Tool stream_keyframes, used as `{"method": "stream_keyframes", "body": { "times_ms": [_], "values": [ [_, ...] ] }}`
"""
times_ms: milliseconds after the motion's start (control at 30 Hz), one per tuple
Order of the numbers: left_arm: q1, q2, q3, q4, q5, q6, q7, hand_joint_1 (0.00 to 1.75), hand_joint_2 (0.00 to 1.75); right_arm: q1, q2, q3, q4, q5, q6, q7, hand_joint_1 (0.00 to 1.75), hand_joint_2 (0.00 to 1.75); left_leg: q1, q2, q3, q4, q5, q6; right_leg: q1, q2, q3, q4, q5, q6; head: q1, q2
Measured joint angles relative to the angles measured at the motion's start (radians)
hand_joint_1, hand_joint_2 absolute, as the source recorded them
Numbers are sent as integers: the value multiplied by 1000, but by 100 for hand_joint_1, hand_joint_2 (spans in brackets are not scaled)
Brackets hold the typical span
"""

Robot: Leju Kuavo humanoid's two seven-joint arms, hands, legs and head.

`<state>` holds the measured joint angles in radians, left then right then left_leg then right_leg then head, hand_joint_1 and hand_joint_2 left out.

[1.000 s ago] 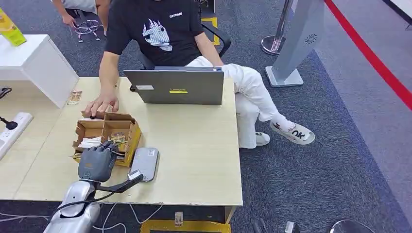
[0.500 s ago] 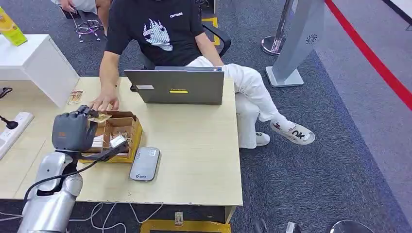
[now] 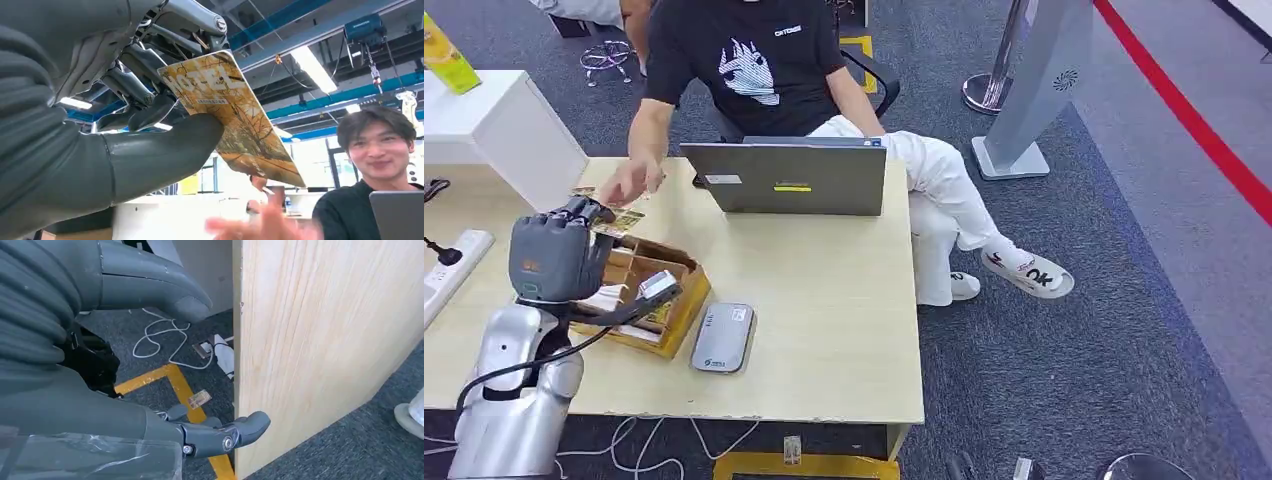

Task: Pass the card to the sensor for recognition and then transmit it.

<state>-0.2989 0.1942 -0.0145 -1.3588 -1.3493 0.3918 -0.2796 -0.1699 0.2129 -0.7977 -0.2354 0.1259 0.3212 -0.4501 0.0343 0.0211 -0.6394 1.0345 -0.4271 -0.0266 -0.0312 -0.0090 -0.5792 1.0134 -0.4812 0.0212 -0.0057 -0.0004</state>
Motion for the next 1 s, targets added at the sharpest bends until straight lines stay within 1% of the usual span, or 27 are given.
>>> {"method": "stream_keyframes", "body": {
  "times_ms": [800,833,1000],
  "values": [
    [-1,0,5,-2,-1,7,0,175,175,0,0,0,0,0,0,0,0,175,0,0,0,0,0,0,0,0,0,0,0,0,0,0],
    [-1,0,6,-2,0,8,0,0,175,0,0,0,0,0,0,0,0,175,0,0,0,0,0,0,0,0,0,0,0,0,0,0],
    [-2,0,6,-2,0,18,-5,0,175,0,0,0,0,0,0,0,0,175,0,0,0,0,0,0,0,0,0,0,0,0,0,0]
  ]
}}
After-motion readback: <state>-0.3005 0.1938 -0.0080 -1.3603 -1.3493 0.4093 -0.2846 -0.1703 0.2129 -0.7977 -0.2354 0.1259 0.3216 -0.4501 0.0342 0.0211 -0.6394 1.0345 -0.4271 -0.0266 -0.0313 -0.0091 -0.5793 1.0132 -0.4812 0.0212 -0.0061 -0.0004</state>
